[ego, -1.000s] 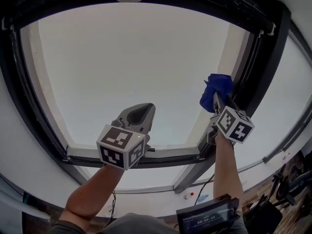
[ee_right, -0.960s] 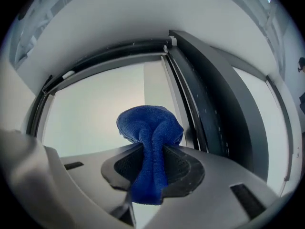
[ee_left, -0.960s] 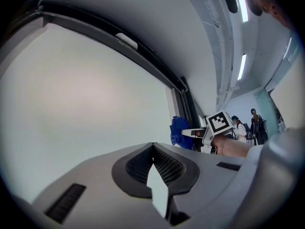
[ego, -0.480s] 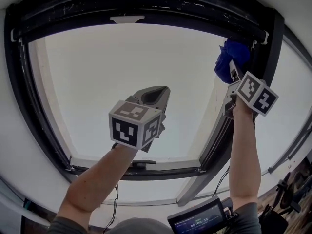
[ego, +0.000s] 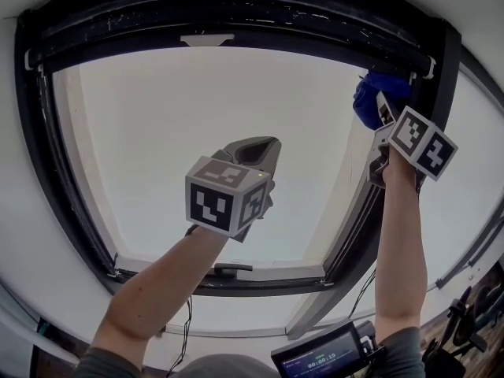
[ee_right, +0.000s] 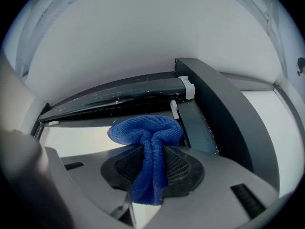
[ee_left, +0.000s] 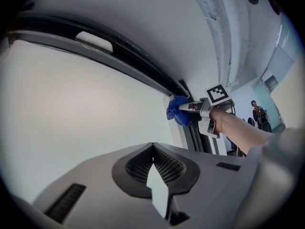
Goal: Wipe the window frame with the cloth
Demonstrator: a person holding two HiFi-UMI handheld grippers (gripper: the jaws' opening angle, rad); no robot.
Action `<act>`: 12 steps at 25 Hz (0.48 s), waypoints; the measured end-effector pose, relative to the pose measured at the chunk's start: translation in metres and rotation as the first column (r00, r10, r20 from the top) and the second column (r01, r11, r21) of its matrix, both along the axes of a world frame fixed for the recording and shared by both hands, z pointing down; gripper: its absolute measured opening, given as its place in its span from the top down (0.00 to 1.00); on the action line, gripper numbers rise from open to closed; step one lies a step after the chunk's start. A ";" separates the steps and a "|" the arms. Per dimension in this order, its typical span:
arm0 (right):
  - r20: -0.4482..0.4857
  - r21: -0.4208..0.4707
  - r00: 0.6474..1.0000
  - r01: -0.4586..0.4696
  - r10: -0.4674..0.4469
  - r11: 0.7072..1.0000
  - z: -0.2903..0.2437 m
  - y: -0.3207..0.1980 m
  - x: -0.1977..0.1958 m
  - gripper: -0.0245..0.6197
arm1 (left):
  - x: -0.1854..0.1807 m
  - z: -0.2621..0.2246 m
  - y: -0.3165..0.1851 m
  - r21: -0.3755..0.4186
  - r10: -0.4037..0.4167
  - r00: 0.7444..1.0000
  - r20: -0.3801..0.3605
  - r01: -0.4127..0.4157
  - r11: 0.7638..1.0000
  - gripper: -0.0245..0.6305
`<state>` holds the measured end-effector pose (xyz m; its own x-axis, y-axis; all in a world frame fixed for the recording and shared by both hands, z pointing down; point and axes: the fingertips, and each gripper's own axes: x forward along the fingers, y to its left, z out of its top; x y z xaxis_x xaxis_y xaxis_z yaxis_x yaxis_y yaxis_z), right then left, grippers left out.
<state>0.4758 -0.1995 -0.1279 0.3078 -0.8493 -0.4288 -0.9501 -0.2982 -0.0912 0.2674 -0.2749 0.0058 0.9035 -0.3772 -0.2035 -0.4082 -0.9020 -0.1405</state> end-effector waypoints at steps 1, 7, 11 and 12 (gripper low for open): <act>0.000 -0.002 1.000 -0.002 0.002 1.000 -0.001 -0.001 -0.001 0.77 | 0.000 0.000 0.002 0.000 0.003 1.000 -0.001 -0.003 1.000 0.95; -0.104 -0.027 0.994 -0.028 0.025 0.999 -0.002 -0.003 -0.015 0.77 | -0.017 0.003 0.008 -0.016 0.009 0.999 -0.031 -0.009 1.000 0.95; -0.162 -0.038 0.986 0.044 -0.050 0.998 -0.003 -0.026 -0.055 0.77 | -0.057 0.006 -0.003 -0.036 -0.066 0.994 -0.084 0.063 0.997 0.95; -0.167 -0.035 0.983 0.067 -0.072 0.997 -0.004 -0.030 -0.065 0.77 | -0.066 0.007 -0.005 -0.029 -0.086 0.993 -0.083 0.084 0.996 0.95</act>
<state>0.4106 -0.2296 -0.1319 0.1736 -0.8791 -0.4440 -0.9696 -0.2315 0.0794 0.2010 -0.2799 0.0126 0.8481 -0.4579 -0.2667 -0.4929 -0.8664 -0.0799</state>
